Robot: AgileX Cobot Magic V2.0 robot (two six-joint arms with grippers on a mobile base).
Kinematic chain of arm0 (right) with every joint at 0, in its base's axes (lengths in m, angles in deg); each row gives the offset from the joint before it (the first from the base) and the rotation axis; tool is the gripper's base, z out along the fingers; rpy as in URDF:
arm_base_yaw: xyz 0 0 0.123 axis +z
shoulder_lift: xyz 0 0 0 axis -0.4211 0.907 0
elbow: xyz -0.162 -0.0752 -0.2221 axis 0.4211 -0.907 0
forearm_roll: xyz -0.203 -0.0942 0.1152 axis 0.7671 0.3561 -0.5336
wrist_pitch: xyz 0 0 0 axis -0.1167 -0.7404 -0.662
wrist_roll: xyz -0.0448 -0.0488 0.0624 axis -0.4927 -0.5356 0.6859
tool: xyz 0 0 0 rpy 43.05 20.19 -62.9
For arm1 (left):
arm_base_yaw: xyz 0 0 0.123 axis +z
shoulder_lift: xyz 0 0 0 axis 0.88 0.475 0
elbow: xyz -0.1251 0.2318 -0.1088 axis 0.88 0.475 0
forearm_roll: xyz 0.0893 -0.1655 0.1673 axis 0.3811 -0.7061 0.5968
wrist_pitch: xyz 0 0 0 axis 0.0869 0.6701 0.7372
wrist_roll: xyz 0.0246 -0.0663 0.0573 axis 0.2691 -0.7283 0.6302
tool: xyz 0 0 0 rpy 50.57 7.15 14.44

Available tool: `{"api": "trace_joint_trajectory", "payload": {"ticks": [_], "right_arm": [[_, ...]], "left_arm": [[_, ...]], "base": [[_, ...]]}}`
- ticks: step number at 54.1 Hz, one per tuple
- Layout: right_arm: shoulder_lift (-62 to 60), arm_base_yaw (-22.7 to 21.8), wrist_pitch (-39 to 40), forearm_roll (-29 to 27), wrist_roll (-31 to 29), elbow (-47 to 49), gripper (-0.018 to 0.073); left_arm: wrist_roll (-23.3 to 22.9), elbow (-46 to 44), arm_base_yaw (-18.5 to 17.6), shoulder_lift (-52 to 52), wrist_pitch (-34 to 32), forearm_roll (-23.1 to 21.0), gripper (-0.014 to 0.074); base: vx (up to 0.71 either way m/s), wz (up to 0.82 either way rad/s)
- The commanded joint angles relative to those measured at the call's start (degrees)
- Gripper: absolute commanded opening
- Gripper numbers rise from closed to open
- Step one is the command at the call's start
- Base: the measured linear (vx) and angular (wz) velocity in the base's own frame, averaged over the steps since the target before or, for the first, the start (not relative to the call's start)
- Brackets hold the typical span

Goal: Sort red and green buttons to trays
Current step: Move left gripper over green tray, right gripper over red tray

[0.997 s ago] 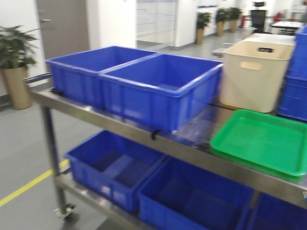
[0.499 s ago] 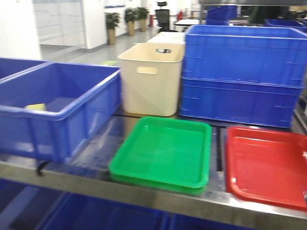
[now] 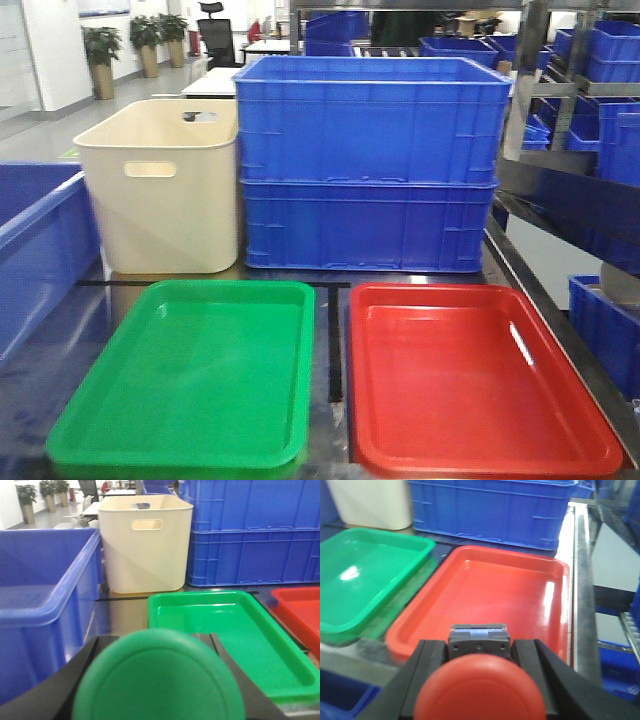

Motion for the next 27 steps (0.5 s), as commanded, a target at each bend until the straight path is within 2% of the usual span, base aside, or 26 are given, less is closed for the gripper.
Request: {"api": "trace_joint_trajectory", "payload": {"ticks": [1, 27], "right_arm": [[0.3, 0.0, 5.1, 0.0, 0.1, 1.8, -0.0009], [0.3, 0.0, 5.1, 0.0, 0.1, 1.8, -0.0009]], "left_arm": [[-0.1, -1.5, -0.4, 0.4, -5.0, -0.2, 0.0000], [-0.1, -1.5, -0.4, 0.4, -5.0, -0.2, 0.0000]], "base": [[0.20, -0.24], [0.18, -0.07]]}}
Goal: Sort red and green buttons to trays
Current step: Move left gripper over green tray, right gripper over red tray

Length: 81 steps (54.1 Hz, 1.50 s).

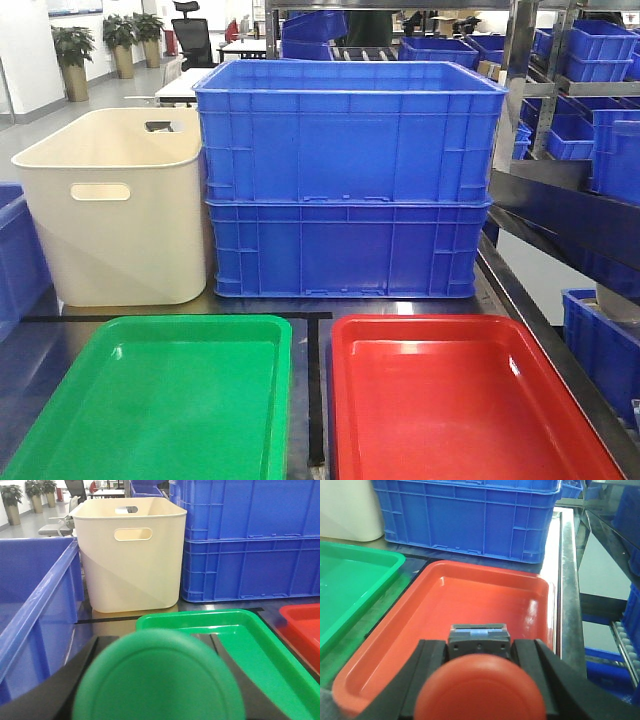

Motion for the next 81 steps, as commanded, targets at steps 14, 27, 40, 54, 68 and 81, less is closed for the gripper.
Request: {"api": "trace_joint_trajectory", "payload": {"ticks": [14, 27, 40, 54, 68, 81], "right_arm": [[0.3, 0.0, 5.1, 0.0, 0.1, 1.8, -0.0009], [0.3, 0.0, 5.1, 0.0, 0.1, 1.8, -0.0009], [0.3, 0.0, 5.1, 0.0, 0.1, 1.8, -0.0009], [0.3, 0.0, 5.3, 0.0, 0.1, 1.8, -0.0009], [1.4, 0.0, 5.9, -0.7, -0.5, 1.8, -0.0009], [11.2, 0.1, 9.4, -13.6, -11.3, 1.9, -0.0009]], "left_arm": [[-0.1, -1.5, -0.4, 0.4, -5.0, -0.2, 0.0000], [-0.1, -1.5, -0.4, 0.4, -5.0, -0.2, 0.0000], [-0.1, -1.5, -0.4, 0.4, -5.0, -0.2, 0.0000], [-0.1, -1.6, -0.4, 0.4, -5.0, -0.2, 0.0000], [-0.1, -1.6, -0.4, 0.6, -7.7, -2.6, 0.0000], [5.1, -1.6, -0.4, 9.5, -12.8, -21.2, 0.0003]], "base": [[0.11, -0.02], [0.07, -0.02], [0.03, -0.01], [0.00, 0.00], [0.00, 0.00], [0.00, 0.00]]}}
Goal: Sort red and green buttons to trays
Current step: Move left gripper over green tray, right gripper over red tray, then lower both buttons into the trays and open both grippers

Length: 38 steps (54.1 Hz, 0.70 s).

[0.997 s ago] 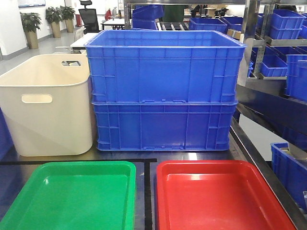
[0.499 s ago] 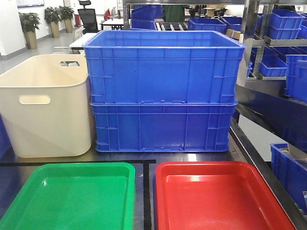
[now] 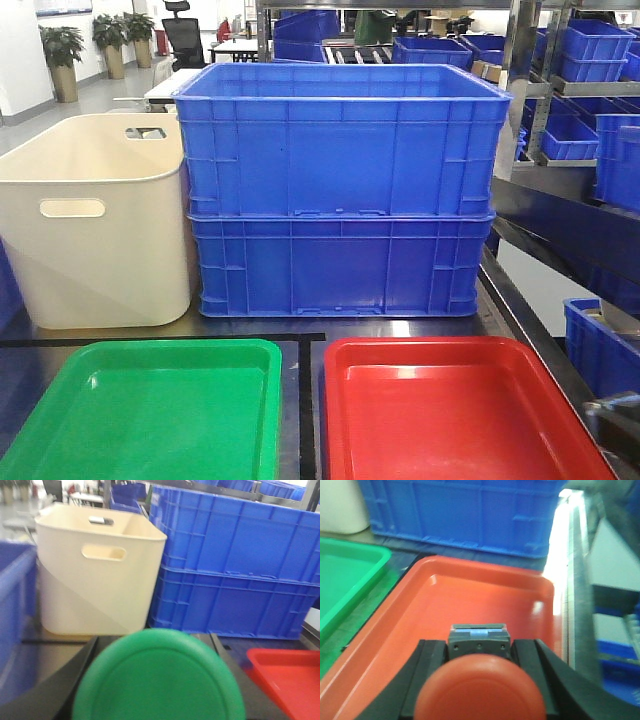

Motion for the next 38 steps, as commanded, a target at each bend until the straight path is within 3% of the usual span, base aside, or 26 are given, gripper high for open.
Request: {"api": "trace_joint_trajectory", "payload": {"ticks": [1, 13, 18, 24, 30, 38], "right_arm": [[4.0, 0.1, 7.7, -8.7, -7.0, 1.9, -0.0009], [14.9, 0.1, 8.8, -29.7, -28.1, 1.9, -0.0009], [19.6, 0.1, 9.4, -39.7, -38.2, 1.9, -0.0009], [24.8, 0.1, 9.3, -50.9, -45.5, 1.9, -0.0008], [29.3, 0.0, 9.9, -58.4, -52.0, 1.9, -0.0005], [32.5, 0.0, 9.8, -59.8, -54.0, 1.9, 0.0009]], "left_arm": [[4.2, -1.6, -0.4, 5.3, -5.6, -9.1, 0.0003], [19.6, -3.6, -0.5, 18.0, -5.5, -31.5, 0.0003], [31.9, -7.0, -1.1, 24.8, -4.5, -40.7, 0.0003], [45.1, -11.2, -3.3, 31.5, -4.4, -47.4, 0.0003], [53.3, -13.3, -5.4, 38.0, -4.1, -52.6, 0.0003], [55.2, -13.3, -5.7, 44.5, -4.7, -54.9, 0.0012]], "base": [[0.00, 0.00], [0.00, 0.00], [0.00, 0.00], [0.00, 0.00], [0.00, 0.00], [0.00, 0.00]]}}
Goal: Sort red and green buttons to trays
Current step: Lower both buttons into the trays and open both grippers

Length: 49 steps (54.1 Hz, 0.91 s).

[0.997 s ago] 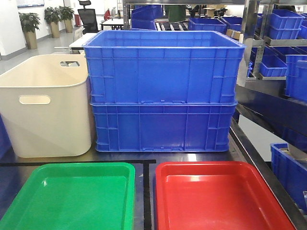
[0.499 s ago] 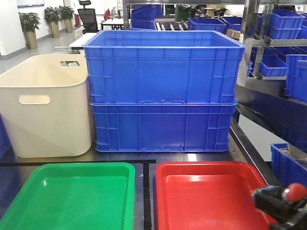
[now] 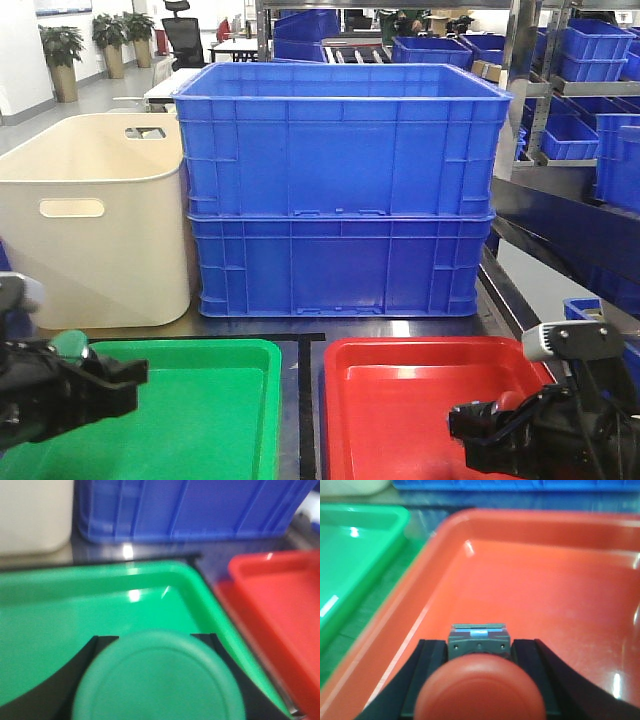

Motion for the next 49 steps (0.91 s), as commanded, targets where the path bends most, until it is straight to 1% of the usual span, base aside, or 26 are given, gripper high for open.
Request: {"api": "trace_joint_trajectory", "payload": {"ticks": [1, 6, 13, 19, 27, 30, 33, 37, 40, 44, 49], "right_arm": [[-0.1, 0.0, 0.6, -2.5, -1.5, 1.9, 0.0014], [0.6, 0.0, 0.8, -2.1, -2.7, 1.9, 0.0051], [1.2, 0.0, 1.2, -2.2, -3.4, 1.9, 0.0140], [2.0, 0.0, 1.0, -2.1, -3.4, 1.9, 0.0270], [2.8, 0.0, 0.0, -2.1, -3.4, 1.9, 0.0473], [2.7, 0.0, -0.1, -2.5, -3.4, 1.9, 0.0533], [2.6, 0.0, -0.1, -2.6, -3.4, 1.9, 0.0572], [2.1, 0.0, -0.2, -2.6, -3.4, 1.9, 0.0606], [1.1, 0.0, -0.8, -2.6, -3.4, 1.9, 0.0609], [-0.8, 0.0, -1.2, -2.6, -3.4, 1.9, 0.0601], [-4.3, 0.0, -1.1, -2.6, -3.4, 1.9, 0.0585]], "left_arm": [[1.3, -2.1, -0.3, 2.0, -2.9, -2.6, 0.0015], [1.3, -2.1, -0.3, 4.9, -3.6, -3.0, 0.0041], [1.3, -2.1, -0.3, 7.6, -4.0, -3.0, 0.0120], [1.4, -2.1, -0.3, 8.8, -3.4, -3.0, 0.0243], [1.4, -2.1, -0.3, 9.1, -2.5, -3.0, 0.0442], [1.4, -2.1, -0.3, 9.1, -2.4, -3.0, 0.0521], [1.4, -2.1, -0.3, 9.1, -2.4, -3.0, 0.0582], [1.4, -2.6, -0.3, 8.8, -1.7, -3.1, 0.0652], [1.4, -3.4, -0.3, 8.1, -0.6, -3.1, 0.0682], [1.4, -4.8, -0.3, 6.7, 0.6, -3.0, 0.0685], [1.4, -6.8, -0.3, 4.0, 0.6, -2.9, 0.0677]], "base": [[0.00, 0.00], [0.00, 0.00], [0.00, 0.00], [0.00, 0.00], [0.00, 0.00], [0.00, 0.00], [0.00, 0.00], [0.00, 0.00], [0.00, 0.00], [0.00, 0.00], [0.00, 0.00]]}}
